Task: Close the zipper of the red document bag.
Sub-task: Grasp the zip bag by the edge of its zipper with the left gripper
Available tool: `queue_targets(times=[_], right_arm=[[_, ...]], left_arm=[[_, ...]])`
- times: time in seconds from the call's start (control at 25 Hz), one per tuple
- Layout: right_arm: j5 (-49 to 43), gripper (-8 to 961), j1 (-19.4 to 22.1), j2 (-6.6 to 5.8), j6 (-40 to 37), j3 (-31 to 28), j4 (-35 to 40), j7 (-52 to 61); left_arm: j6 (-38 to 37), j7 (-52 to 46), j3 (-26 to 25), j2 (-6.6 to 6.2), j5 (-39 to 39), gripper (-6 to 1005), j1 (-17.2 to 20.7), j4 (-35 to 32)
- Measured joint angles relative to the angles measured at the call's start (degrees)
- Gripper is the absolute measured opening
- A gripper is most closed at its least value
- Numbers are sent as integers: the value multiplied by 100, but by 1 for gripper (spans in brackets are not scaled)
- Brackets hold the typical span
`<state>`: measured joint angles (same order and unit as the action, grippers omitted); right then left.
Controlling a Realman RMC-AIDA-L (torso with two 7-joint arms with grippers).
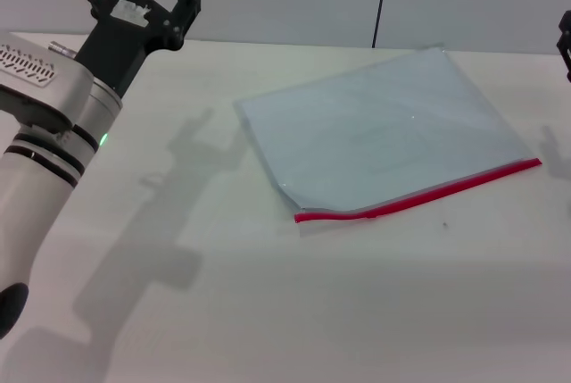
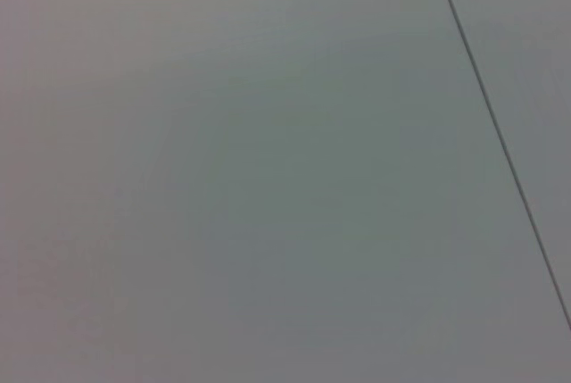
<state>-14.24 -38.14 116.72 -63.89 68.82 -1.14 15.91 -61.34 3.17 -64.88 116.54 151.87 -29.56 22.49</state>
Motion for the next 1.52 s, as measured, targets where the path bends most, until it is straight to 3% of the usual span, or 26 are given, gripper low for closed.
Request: queue_targets(times=[0.2,0.32,0.56,0.88,1.12,1.32,1.52], right_arm=[[0,516,1,0,11,0,0,0],[0,515,24,0,65,0,0,0],[-2,514,64,-6,147,0,0,0],[-2,513,70,-17,162,0,0,0],[0,516,71,-18,170,0,0,0],[0,513,71,-18,176,0,0,0],[0,514,65,-18,176,0,0,0]], left_arm=[[27,-26,83,0,41,645,-31,43],[193,-188,307,-21,45,720,-32,169],[1159,-354,379,-121,391,835,118,921],[3148,-359,380,-402,1169,861,324,2601],[4841,-306,382,-640,1247,863,468,3948],[6248,-135,325,-675,1250,863,478,4754],[7278,188,293,-624,1231,862,478,5266]])
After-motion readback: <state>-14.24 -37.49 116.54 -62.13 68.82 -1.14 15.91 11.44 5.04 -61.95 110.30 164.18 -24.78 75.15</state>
